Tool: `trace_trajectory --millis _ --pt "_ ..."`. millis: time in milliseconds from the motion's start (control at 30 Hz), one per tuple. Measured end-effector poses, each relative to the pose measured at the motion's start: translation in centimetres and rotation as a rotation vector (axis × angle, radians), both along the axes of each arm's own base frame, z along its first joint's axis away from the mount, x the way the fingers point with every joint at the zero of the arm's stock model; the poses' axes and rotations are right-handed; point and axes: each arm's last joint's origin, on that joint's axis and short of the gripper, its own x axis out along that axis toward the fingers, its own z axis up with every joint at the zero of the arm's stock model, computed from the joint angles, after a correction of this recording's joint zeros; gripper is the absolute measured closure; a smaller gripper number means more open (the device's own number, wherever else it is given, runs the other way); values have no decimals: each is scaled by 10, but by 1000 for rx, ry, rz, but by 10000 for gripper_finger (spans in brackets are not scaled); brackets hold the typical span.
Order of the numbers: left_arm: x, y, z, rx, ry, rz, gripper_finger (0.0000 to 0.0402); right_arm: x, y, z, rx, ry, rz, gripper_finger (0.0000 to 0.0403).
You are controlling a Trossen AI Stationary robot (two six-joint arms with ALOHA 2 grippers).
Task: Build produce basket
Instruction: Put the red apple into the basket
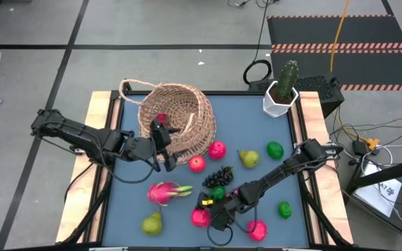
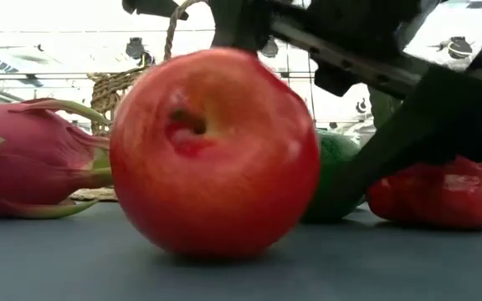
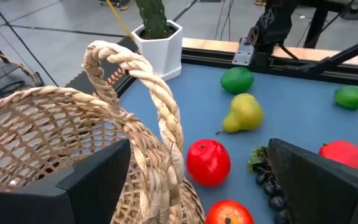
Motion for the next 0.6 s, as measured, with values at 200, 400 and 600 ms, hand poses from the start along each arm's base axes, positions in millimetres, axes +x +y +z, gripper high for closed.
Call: trace_trajectory --millis 200,400,600 --pt "0 0 1 -50 -29 31 21 3 4 4 -51 -92 3 5" --pt "0 -3 1 -65 -48 45 21 1 9 7 -53 -117 19 5" --pt "3 -22 -7 -75 -21 -26 21 0 10 8 76 -82 -124 5"
